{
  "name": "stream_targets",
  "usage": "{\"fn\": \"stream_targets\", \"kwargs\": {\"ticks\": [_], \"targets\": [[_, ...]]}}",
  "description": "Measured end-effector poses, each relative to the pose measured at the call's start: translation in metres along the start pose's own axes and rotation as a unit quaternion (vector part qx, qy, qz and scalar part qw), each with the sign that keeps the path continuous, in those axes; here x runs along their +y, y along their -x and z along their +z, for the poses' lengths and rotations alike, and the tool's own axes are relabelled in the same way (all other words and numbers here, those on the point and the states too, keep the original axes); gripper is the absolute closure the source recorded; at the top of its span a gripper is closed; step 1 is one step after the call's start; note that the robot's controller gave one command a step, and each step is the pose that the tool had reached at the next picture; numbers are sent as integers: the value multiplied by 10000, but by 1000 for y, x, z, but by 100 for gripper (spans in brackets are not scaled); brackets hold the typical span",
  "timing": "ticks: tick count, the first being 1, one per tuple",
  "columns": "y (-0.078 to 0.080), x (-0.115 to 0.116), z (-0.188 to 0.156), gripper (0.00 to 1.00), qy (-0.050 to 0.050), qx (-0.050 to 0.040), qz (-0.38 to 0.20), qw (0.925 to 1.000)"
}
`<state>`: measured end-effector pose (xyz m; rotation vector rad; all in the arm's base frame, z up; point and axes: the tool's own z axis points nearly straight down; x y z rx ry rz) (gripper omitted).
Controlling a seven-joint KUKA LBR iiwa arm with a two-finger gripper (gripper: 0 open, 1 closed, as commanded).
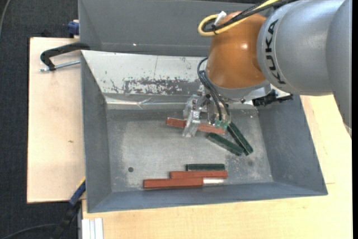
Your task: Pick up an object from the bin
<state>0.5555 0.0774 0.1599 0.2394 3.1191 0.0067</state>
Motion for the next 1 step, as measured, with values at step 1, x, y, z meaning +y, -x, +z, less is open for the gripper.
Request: {"fn": "stream_targets", "kwargs": {"ticks": [1], "targets": [[1,1,-3,100,-12,34,-8,10000]]}}
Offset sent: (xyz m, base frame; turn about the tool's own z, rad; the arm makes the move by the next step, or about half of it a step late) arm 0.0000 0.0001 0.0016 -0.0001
